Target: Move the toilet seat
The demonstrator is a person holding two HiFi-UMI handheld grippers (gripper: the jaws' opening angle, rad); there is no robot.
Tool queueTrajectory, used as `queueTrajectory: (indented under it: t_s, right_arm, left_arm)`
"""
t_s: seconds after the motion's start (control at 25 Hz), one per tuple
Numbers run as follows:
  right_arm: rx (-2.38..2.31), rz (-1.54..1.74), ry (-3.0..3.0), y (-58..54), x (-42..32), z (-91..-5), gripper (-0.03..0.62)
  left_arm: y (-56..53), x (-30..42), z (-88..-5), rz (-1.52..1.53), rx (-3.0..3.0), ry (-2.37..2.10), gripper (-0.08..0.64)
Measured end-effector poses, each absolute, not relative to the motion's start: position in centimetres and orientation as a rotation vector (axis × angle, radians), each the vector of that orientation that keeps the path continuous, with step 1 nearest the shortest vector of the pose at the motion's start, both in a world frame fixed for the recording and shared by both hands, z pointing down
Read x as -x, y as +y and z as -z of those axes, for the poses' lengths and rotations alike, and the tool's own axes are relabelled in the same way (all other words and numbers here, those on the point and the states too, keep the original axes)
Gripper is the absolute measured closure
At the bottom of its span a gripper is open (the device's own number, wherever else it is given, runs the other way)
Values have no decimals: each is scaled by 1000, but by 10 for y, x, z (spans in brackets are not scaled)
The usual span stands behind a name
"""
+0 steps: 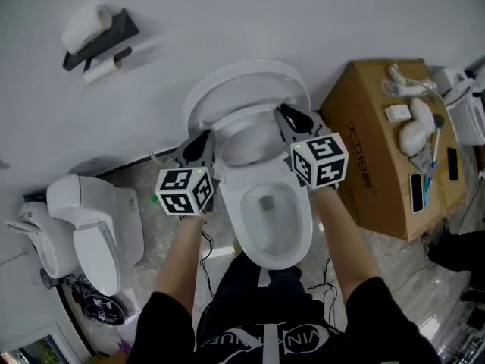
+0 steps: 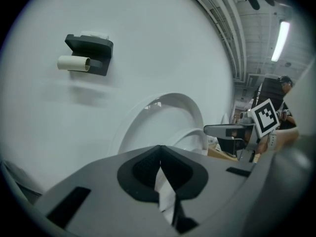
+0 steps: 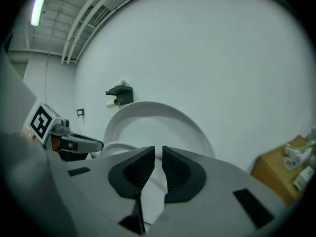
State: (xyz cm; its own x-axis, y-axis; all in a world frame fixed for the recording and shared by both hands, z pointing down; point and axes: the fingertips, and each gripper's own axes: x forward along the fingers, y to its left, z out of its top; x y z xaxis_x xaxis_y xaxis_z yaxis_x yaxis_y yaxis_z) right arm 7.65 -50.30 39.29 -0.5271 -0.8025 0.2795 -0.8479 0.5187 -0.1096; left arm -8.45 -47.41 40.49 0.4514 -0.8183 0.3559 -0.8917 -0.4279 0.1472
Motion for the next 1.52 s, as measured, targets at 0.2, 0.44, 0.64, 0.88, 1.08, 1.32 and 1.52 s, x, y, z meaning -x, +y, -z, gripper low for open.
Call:
queueTrajectory:
  t_s: [0.2,0.44,0.64,0.88,1.08,1.32,1.52]
  right_arm:
    - [-1405,-288,-2555,-496,-76,-390,586]
    - [-1388,-271,-2586,-470,-83,-387,584]
    - [-1334,-283,-2604,-439,-85,-389,584]
    - [-1286,-288,-2641,-399,-85,-383,584]
    - [-1295,-285,-2659,-369,-91,-379,583]
    - [-1282,-282,-2673,-342,-89,-376,583]
    - [-1278,-275,-2693,-324,-83,-369,583]
  left_arm:
    - [-470,85,-404,-282,-2377,-1425,557]
    - [-449,84,-405,-202,-2392,-1367,557]
    - [-420,75,-404,-222,-2432,-1375,557]
    - [-383,69,-395,-217,-2476,-1384,557]
    - [-354,68,-382,-192,-2513,-1420,557]
    - [-328,69,-376,-197,-2532,-1446,557]
    - [-310,73,-369,-202,-2548,-1461,557]
